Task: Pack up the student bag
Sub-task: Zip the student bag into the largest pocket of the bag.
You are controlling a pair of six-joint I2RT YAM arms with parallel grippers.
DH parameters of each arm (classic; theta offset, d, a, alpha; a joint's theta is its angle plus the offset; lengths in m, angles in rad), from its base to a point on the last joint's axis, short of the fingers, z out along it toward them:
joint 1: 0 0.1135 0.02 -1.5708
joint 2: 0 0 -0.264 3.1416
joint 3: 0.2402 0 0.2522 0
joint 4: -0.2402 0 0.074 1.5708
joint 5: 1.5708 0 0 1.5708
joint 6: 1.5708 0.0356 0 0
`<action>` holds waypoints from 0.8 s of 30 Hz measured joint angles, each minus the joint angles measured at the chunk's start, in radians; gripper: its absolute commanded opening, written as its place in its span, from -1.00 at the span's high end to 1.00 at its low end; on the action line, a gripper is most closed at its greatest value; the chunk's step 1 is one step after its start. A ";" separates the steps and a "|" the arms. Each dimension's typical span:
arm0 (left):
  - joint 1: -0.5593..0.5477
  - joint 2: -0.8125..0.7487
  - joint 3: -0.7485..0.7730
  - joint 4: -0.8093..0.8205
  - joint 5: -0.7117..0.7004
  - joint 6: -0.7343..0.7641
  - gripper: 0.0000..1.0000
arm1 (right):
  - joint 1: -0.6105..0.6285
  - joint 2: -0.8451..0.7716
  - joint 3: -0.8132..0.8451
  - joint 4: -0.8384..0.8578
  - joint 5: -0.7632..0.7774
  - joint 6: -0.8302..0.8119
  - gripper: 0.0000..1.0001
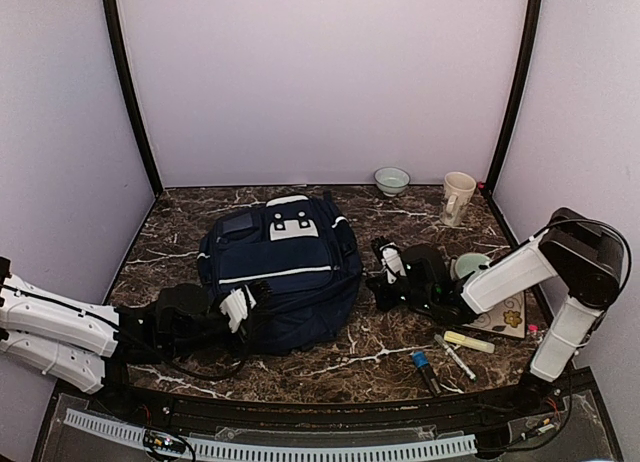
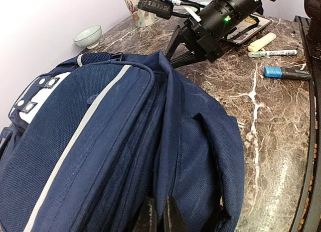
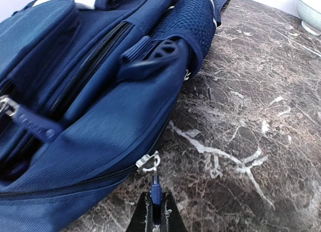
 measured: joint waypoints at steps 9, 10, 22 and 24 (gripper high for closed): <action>0.000 -0.016 -0.016 0.000 0.005 0.000 1.00 | -0.032 0.006 0.008 0.013 -0.069 0.022 1.00; 0.000 -0.006 -0.016 0.002 0.005 0.000 1.00 | -0.033 -0.013 -0.005 0.010 -0.074 0.025 1.00; -0.005 0.103 0.000 0.062 0.027 0.036 1.00 | 0.103 -0.293 -0.178 -0.109 0.040 0.058 1.00; -0.005 0.110 0.001 0.077 0.043 0.046 1.00 | 0.112 -0.308 -0.203 -0.106 0.053 0.078 0.86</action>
